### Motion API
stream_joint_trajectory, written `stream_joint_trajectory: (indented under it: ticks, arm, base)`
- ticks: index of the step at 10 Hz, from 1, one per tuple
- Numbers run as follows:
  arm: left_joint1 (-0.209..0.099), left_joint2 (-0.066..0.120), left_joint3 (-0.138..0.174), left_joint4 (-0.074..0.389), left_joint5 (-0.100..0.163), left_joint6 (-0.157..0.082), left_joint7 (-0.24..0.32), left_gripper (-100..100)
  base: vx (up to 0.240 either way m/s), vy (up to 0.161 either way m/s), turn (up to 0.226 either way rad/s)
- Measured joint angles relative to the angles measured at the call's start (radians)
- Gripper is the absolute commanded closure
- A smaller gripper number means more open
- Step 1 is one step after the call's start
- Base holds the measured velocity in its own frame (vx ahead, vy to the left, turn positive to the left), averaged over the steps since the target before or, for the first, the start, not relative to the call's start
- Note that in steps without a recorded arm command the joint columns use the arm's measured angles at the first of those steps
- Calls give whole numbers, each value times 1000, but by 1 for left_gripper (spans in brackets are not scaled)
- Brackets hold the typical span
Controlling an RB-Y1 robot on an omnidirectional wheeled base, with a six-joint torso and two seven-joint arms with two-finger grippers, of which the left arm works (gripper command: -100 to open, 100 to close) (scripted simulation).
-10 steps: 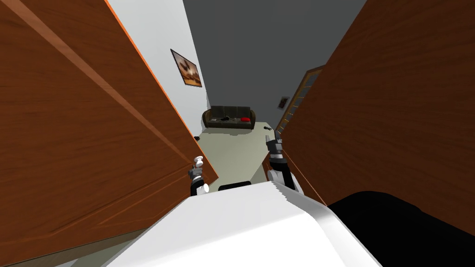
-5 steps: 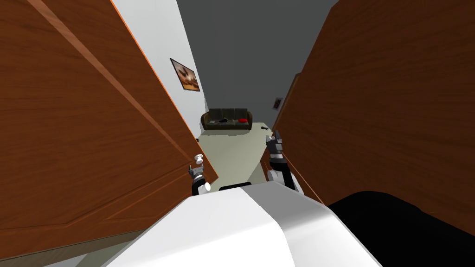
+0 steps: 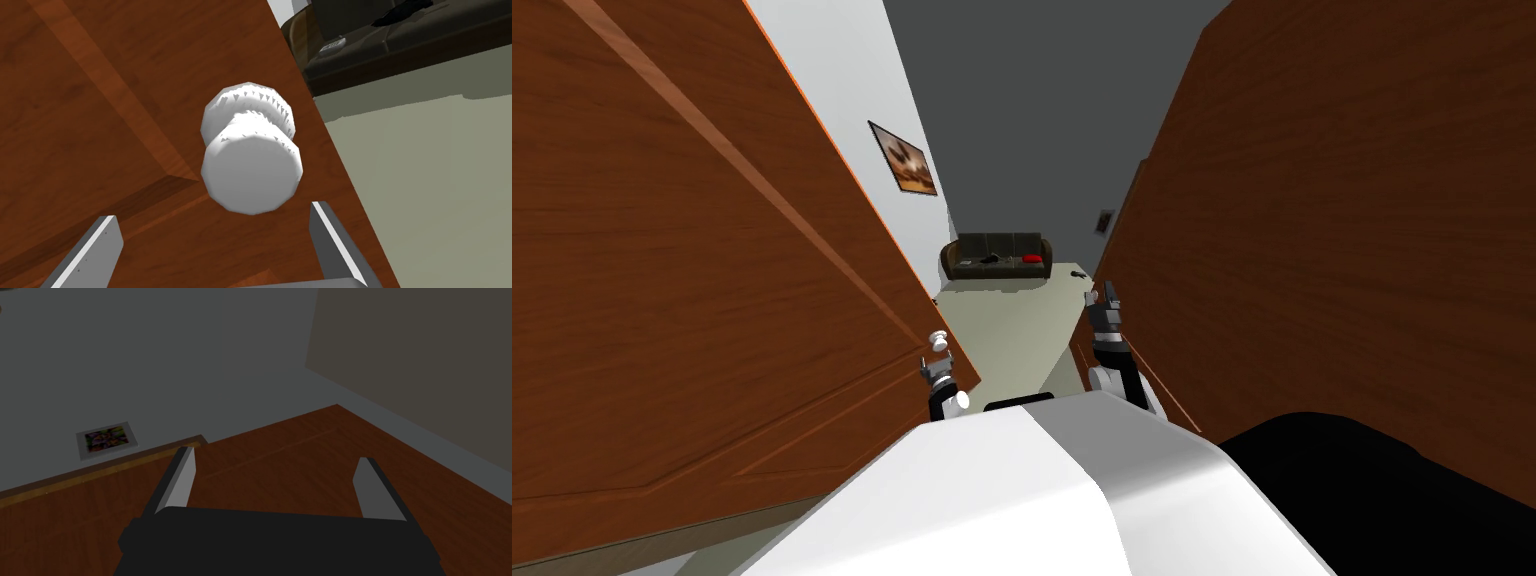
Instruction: Push the door open
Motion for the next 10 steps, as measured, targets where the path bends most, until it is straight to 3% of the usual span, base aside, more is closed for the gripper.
stream_joint_trajectory:
  ticks: [10]
  arm:
    - [-3, -43, -47, -37, 120, -18, 236, -100]
  base:
    - [-69, -12, -56]
